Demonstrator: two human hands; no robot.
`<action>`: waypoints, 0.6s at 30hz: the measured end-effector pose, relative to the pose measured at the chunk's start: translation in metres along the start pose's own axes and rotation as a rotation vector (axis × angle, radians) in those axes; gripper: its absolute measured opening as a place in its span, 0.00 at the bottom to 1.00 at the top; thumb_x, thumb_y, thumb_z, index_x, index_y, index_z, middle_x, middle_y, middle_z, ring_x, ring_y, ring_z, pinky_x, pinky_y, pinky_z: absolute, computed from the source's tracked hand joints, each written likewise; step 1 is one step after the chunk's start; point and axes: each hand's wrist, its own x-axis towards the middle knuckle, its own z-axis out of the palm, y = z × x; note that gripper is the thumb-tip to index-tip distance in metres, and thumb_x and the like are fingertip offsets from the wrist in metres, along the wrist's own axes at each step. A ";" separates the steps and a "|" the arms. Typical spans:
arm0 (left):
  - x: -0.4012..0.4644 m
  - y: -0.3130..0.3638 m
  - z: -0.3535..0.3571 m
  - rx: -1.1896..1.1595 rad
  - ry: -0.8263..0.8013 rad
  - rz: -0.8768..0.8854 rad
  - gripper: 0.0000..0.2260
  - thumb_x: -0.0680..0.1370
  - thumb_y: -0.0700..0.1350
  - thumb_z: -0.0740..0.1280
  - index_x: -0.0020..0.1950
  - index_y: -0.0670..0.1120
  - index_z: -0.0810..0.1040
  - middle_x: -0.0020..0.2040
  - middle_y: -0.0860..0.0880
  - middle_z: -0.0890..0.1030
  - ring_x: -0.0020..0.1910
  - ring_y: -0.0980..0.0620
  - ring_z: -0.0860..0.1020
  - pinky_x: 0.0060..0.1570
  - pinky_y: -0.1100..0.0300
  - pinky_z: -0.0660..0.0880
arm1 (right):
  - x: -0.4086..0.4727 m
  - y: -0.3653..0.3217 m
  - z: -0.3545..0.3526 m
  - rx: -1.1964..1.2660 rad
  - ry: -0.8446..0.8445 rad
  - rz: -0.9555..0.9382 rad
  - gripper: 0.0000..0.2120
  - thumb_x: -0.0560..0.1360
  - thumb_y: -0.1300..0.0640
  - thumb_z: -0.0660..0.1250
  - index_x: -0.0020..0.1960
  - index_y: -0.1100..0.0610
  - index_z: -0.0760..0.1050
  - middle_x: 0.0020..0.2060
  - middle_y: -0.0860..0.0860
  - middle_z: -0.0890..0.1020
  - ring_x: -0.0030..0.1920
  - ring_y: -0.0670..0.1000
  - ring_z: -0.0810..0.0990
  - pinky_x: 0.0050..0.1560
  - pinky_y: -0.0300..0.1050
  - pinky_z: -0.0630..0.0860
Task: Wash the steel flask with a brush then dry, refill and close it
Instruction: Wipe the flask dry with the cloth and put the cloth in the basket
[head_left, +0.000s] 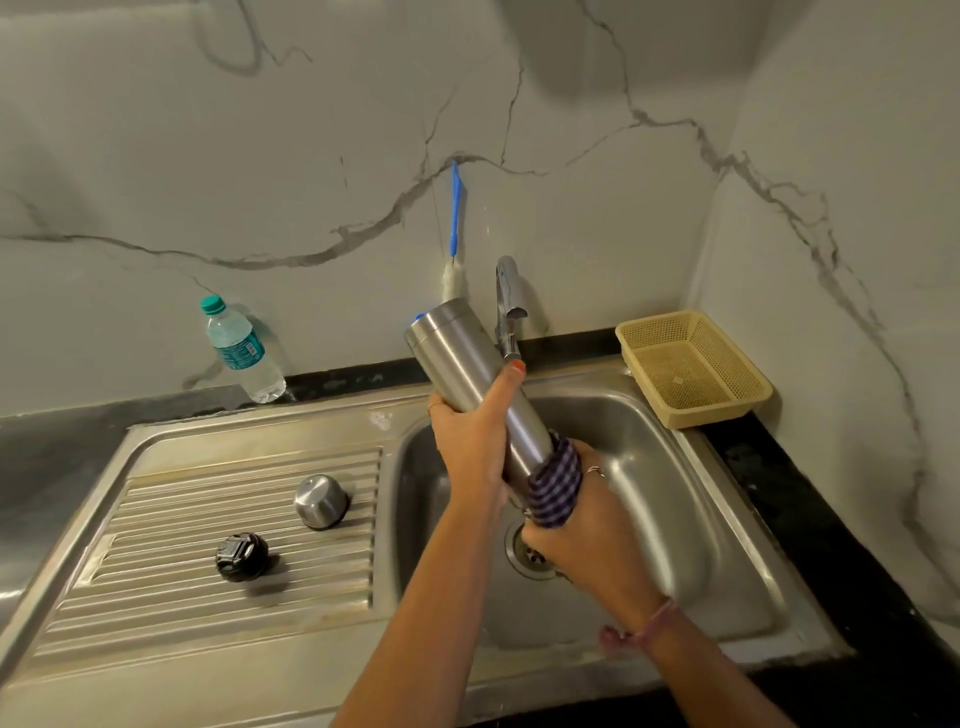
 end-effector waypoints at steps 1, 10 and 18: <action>0.002 0.000 -0.003 -0.005 -0.049 0.003 0.33 0.67 0.48 0.80 0.67 0.49 0.68 0.55 0.46 0.80 0.50 0.49 0.82 0.47 0.54 0.81 | 0.002 0.001 -0.004 0.098 -0.070 0.024 0.32 0.60 0.59 0.74 0.62 0.54 0.68 0.37 0.46 0.81 0.34 0.44 0.80 0.36 0.45 0.80; 0.001 0.002 -0.005 -0.056 -0.269 -0.008 0.26 0.67 0.52 0.80 0.61 0.52 0.73 0.55 0.42 0.82 0.50 0.45 0.83 0.45 0.54 0.81 | -0.004 -0.006 -0.018 0.292 -0.149 0.098 0.24 0.63 0.64 0.76 0.55 0.53 0.71 0.42 0.51 0.82 0.41 0.51 0.83 0.46 0.51 0.82; -0.001 0.009 -0.010 -0.071 -0.301 -0.023 0.32 0.66 0.51 0.80 0.66 0.49 0.71 0.56 0.43 0.82 0.50 0.47 0.84 0.45 0.55 0.82 | 0.003 -0.005 -0.039 0.552 -0.495 0.126 0.19 0.65 0.67 0.73 0.55 0.61 0.76 0.48 0.63 0.82 0.48 0.58 0.83 0.50 0.52 0.81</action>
